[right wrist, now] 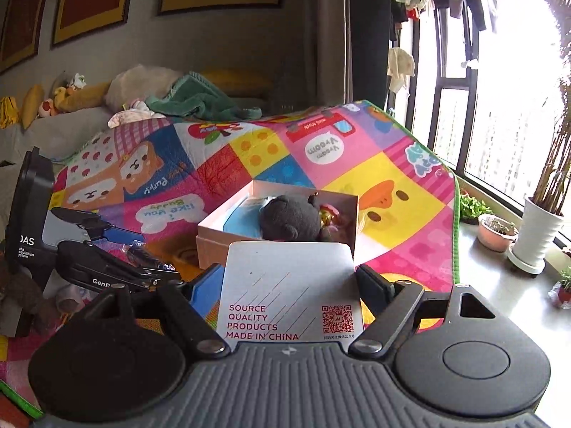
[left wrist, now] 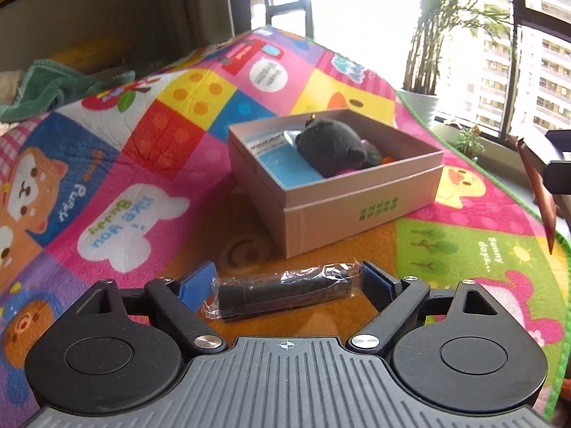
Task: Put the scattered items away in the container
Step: 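Carry the cylinder with the left tool while the right tool carries the card toward the box, then lower the cylinder into the pink box and open the left tool while the right tool brings the card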
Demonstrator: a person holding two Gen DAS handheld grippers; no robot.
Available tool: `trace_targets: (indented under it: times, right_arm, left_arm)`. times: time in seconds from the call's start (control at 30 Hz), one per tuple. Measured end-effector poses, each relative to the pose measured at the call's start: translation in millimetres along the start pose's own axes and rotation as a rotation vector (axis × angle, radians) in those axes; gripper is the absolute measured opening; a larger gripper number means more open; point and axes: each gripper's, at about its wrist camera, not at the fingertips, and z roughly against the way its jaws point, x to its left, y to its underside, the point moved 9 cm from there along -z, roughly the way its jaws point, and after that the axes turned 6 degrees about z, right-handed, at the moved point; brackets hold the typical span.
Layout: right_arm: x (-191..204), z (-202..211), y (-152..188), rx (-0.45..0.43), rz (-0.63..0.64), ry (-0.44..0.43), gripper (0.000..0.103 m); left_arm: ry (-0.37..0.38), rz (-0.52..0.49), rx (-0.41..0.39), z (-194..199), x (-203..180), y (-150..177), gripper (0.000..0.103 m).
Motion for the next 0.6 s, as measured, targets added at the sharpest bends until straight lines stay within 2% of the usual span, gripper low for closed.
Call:
trace_targets:
  times: [0.13, 0.23, 0.4, 0.5, 0.6]
  right_arm:
    - [-16.1, 3.7, -17.1, -0.038, -0.011, 0.022, 0.08]
    - [-23.6, 0.9, -26.9, -0.056, -0.008, 0.026, 0.08]
    - [-33.2, -17.8, -34.2, -0.058, -0.013, 0.027, 0.08]
    - [-39.5, -34.4, -34.4, -0.036, -0.035, 0.019, 0.08]
    - [-42.8, -49.9, -31.9, -0.007, -0.045, 0.004, 0.08]
  left_arm:
    - [0.042, -0.069, -0.063, 4.6, -21.8, -31.8, 0.091]
    - [0.049, -0.085, -0.082, -9.4, -31.9, -56.6, 0.092]
    - [0.07, 0.065, -0.041, -57.3, -34.1, -85.0, 0.092]
    - [0.049, 0.082, -0.025, -79.2, -32.3, -82.4, 0.096]
    - [0.057, 0.105, -0.051, -74.5, -20.3, -73.9, 0.1]
